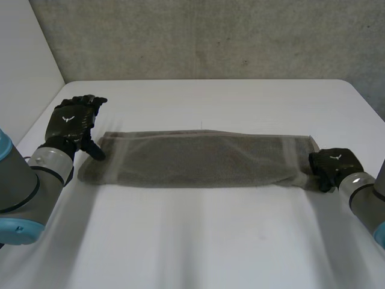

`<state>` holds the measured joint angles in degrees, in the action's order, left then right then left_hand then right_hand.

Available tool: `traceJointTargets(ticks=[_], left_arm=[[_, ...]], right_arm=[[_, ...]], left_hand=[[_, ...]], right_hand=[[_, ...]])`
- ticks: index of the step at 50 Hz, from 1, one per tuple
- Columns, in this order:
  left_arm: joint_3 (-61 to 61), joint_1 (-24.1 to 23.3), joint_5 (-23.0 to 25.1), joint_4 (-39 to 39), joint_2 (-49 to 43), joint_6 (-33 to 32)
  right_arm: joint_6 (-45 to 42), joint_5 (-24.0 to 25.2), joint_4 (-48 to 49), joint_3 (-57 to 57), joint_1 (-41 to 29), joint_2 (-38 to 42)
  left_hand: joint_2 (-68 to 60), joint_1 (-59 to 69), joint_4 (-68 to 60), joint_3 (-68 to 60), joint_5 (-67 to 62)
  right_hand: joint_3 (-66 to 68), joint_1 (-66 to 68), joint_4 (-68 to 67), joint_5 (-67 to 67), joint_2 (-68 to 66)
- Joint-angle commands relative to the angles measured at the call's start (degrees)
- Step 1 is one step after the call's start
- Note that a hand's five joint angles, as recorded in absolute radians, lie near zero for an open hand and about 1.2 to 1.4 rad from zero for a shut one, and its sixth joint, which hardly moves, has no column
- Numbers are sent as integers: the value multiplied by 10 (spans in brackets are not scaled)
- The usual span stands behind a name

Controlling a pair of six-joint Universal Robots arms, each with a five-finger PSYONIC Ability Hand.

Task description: Fold the towel.

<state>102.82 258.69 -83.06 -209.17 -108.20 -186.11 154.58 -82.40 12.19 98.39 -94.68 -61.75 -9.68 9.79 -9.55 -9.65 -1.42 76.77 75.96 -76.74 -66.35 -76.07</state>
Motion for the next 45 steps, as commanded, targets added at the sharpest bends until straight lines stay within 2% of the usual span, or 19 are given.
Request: traceJointTargets(ticks=[1, 4, 6, 12, 17, 19, 20, 22, 23, 25, 26, 27, 33, 37, 38, 39, 40, 41, 45], left_arm=[[0, 1, 0, 0, 0, 0], [3, 1, 0, -1, 1, 0], [3, 1, 0, -1, 1, 0], [3, -2, 0, -1, 1, 0], [4, -5, 0, -1, 7, 0], [5, -6, 0, -1, 11, 0], [6, -6, -1, -1, 14, 0], [9, -8, 0, -1, 17, 0], [10, -12, 0, -1, 20, 0], [11, -18, -1, -1, 24, 0], [11, -25, 0, -1, 25, 0], [11, -25, 0, -1, 26, 0], [9, -50, 0, -1, 26, -4], [3, -66, 0, -3, 16, -6], [-1, -72, 0, -6, 11, -7], [-1, -72, 0, -6, 11, -7], [-5, -79, 0, -11, 4, -7], [-12, -86, -1, -17, -4, -7], [-25, -100, -1, -27, -18, -7]], right_arm=[[-34, 0, -5, -20, 54, -16], [-97, -2, -6, -31, 94, -21], [-186, -11, -5, -46, 146, -28], [-227, -43, -7, -90, 150, -49], [-172, -53, -7, -135, 42, -89], [-146, -52, -2, -157, -46, -94], [-146, -52, -2, -157, -46, -94], [-149, -52, 2, -173, -158, -73], [-149, -52, 2, -174, -159, -73], [-163, -50, 4, -195, -280, -27], [-163, -50, 4, -195, -281, -27], [-170, -50, 6, -201, -330, -2], [-189, -49, 0, -199, -419, 101], [-193, -53, 6, -195, -431, 117], [-184, -48, 11, -191, -430, 110], [-184, -48, 11, -191, -430, 110], [-178, -51, 19, -182, -430, 97], [-170, -54, 27, -167, -427, 75], [-139, -56, 49, -128, -388, 20]], left_hand=[[-4, 3, -5, -4, 14], [-4, 3, -5, -4, 14], [-4, 3, -5, -4, 14], [-4, 3, -5, -4, 14], [-4, 3, -5, -4, 14], [-4, 3, -5, -4, 14], [-4, 3, -5, -4, 14], [-4, 3, -5, -4, 14], [-4, 3, -5, -4, 14], [-4, 3, -5, -4, 14], [-4, 3, -5, -4, 14], [-4, 3, -5, -4, 14], [-4, 3, -5, -4, 14], [-4, 3, -5, -4, 14], [-4, 3, -5, -4, 14], [-4, 3, -5, -4, 14], [-4, 3, -5, -4, 14], [-4, 3, -5, -4, 14], [-5, 4, -7, -6, 12]], right_hand=[[32, 40, -33, -37, -39], [32, 40, -33, -37, -39], [32, 40, -33, -37, -39], [32, 40, -33, -37, -39], [32, 40, -33, -37, -39], [32, 40, -33, -37, -39], [32, 40, -33, -37, -39], [32, 40, -33, -37, -39], [32, 40, -33, -37, -39], [32, 40, -33, -37, -39], [32, 40, -33, -37, -39], [32, 40, -33, -37, -39], [32, 40, -33, -37, -39], [32, 40, -33, -37, -39], [-109, -101, 108, 104, 102], [-110, -102, 110, 106, 103], [-460, -452, 460, 456, 453], [-668, -660, 667, 663, 661], [-668, -660, 667, 663, 661]])
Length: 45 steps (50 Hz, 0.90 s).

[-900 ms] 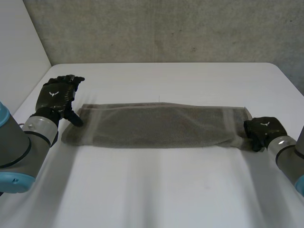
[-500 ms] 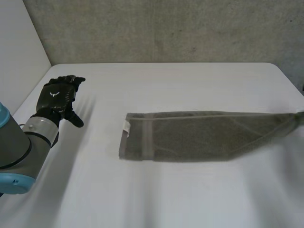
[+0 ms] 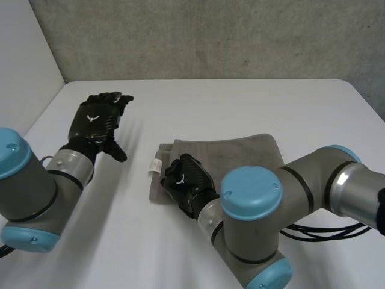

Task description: Fold the towel.

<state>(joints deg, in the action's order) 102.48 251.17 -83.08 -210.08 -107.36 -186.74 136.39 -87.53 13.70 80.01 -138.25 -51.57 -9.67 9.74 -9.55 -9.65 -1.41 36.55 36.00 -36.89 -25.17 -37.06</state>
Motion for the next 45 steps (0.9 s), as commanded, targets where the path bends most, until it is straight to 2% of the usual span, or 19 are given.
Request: traceJointTargets(ticks=[1, 2, 4, 6, 11, 20, 29, 31, 45], left_arm=[[-26, -32, -1, -23, -34, 0], [-26, -32, -1, -23, -34, 0], [-40, -52, -2, -23, -50, 1], [-48, -63, -2, -23, -58, 1], [-68, -95, -2, -23, -80, 1], [-84, -144, 1, -11, -108, -21], [-83, -152, 0, 12, -131, -102], [-81, -152, 0, 26, -137, -117], [-79, -152, 14, 93, -137, -121]], right_arm=[[65, -2, 41, 82, 82, -112], [65, -2, 41, 82, 83, -113], [108, 0, 45, 127, 134, -166], [128, 1, 43, 145, 157, -183], [160, 13, 35, 188, 205, -194], [163, 43, 41, 255, 274, -194], [165, 48, 41, 265, 288, -187], [165, 47, 41, 267, 288, -187], [166, 46, 41, 268, 290, -187]], left_hand=[[-5, 5, -7, -6, 12], [-5, 5, -7, -6, 12], [-7, 6, -8, -7, 10], [-9, 8, -10, -9, 9], [-14, 13, -15, -14, 4], [-26, 25, -27, -26, -8], [-54, 54, -55, -54, -37], [-98, 97, -99, -98, -80], [-170, 170, -171, -170, -153]], right_hand=[[-266, -260, 269, 252, 271], [-266, -260, 269, 252, 271], [-266, -260, 269, 252, 271], [-266, -260, 269, 252, 271], [-266, -260, 269, 252, 271], [-266, -260, 269, 252, 271], [-266, -260, 269, 252, 271], [-266, -260, 269, 252, 271], [-266, -260, 269, 252, 271]])
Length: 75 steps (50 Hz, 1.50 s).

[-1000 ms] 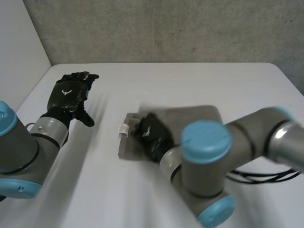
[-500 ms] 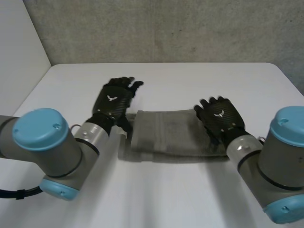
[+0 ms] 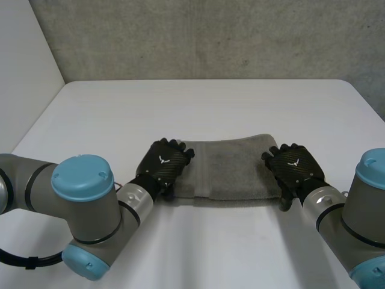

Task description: Fold the towel.

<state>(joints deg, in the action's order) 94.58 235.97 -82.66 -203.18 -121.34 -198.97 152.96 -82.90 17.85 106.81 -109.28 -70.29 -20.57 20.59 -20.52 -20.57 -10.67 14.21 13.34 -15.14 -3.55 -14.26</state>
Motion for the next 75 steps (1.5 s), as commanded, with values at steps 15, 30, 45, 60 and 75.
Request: traceJointTargets(ticks=[15, 30, 45, 60, 75], left_arm=[[-16, 0, 8, 15, -8, 3], [56, 13, 2, 12, 39, -13], [73, 14, -23, 10, 41, -77], [76, 13, -28, 16, 80, -78], [40, 55, -28, 15, 233, -59]], right_arm=[[0, -4, 0, 0, 0, -2], [2, -6, 21, 19, -7, -5], [19, -3, 41, 23, -6, 11], [12, -9, 51, 9, -7, 28], [-265, -53, 12, -180, -169, 34]], left_hand=[[-594, 593, -594, -594, -593], [-594, 594, -595, -594, -593], [-594, 594, -595, -594, -593], [-72, 72, -72, -72, -71], [65, -65, 64, 65, 66]], right_hand=[[-42, -33, 51, 35, 43], [-42, -33, 51, 35, 43], [228, 237, -218, -234, -227], [658, 667, -649, -665, -657], [658, 667, -649, -665, -657]])
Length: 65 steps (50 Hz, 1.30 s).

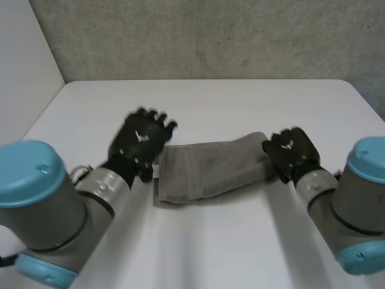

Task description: Fold the towel.

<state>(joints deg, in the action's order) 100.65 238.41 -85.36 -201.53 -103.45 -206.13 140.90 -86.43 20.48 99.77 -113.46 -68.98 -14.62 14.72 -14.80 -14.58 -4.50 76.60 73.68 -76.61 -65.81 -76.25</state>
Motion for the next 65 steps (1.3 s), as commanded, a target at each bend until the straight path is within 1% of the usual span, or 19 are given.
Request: traceJointTargets(ticks=[1, 4, 6, 7, 9, 12, 15, 17, 20, 22, 23, 25, 33, 39, 41, 52, 57, 61, 65], left_arm=[[-26, 35, -1, -3, 57, 24], [-34, 43, -1, -4, 61, 65], [-37, 48, -1, -4, 61, 92], [-37, 48, -1, -4, 61, 93], [-38, 64, -1, -5, 61, 157], [-39, 79, 1, -4, 56, 221], [-39, 86, 4, -4, 51, 247], [-38, 89, 6, -5, 39, 281], [-40, 87, 7, -5, 23, 288], [-42, 87, 6, -5, 19, 288], [-42, 86, 6, -5, 18, 288], [-53, 87, 5, -6, 4, 294], [-67, 79, 3, -4, -42, 297], [-60, 58, 1, -1, -83, 297], [-58, 51, 1, -1, -95, 296], [-61, 37, 1, -2, -176, 289], [-67, 37, 3, -2, -187, 289], [-83, 36, 1, 3, -162, 288], [-97, 36, 1, 17, -114, 287]], right_arm=[[-160, -10, -15, -139, -157, 44], [-169, 7, -18, -166, -184, 68], [-175, 58, -20, -214, -238, 128], [-175, 58, -20, -214, -238, 128], [-175, 104, -42, -250, -274, 182], [-176, 116, -63, -260, -280, 201], [-175, 114, -95, -278, -282, 219], [-158, 99, -101, -275, -278, 204], [-133, 83, -93, -269, -273, 182], [-30, 44, -67, -247, -255, 121], [-29, 44, -67, -247, -255, 120], [92, 20, -53, -222, -223, 65], [270, 14, -97, -174, -160, -11], [316, 19, -137, -178, -122, 3], [340, 26, -147, -198, -115, 50], [351, 45, -177, -277, -114, 193], [348, 49, -203, -297, -114, 221], [349, 50, -225, -309, -114, 210], [349, 43, -238, -316, -97, 121]], left_hand=[[5, -6, 7, 5, 4], [5, -6, 7, 5, 4], [5, -6, 7, 5, 4], [5, -6, 7, 5, 4], [5, -6, 7, 5, 4], [2, -3, 4, 2, 1], [2, -3, 4, 2, 1], [4, -5, 5, 3, 3], [2, -3, 4, 2, 1], [2, -3, 4, 2, 1], [2, -3, 4, 2, 1], [2, -3, 4, 2, 1], [4, -5, 5, 3, 3], [2, -3, 4, 2, 1], [2, -3, 4, 2, 1], [-1, 0, 0, -2, -3], [-1, 0, 0, -2, -3], [-3, 2, -1, -3, -4], [-3, 2, -1, -3, -4]], right_hand=[[34, 63, -34, -42, -37], [34, 63, -34, -42, -37], [34, 63, -34, -42, -37], [34, 63, -34, -42, -37], [34, 63, -34, -42, -37], [34, 63, -34, -42, -37], [34, 63, -34, -42, -37], [-262, -233, 262, 254, 258], [-356, -326, 356, 348, 352], [-577, -547, 577, 569, 573], [-578, -549, 578, 570, 574], [-666, -637, 666, 658, 663], [-666, -637, 666, 658, 663], [-666, -637, 666, 658, 663], [-666, -637, 666, 658, 663], [-666, -637, 666, 658, 663], [-666, -637, 666, 658, 663], [-666, -637, 666, 658, 663], [-666, -637, 666, 658, 663]])
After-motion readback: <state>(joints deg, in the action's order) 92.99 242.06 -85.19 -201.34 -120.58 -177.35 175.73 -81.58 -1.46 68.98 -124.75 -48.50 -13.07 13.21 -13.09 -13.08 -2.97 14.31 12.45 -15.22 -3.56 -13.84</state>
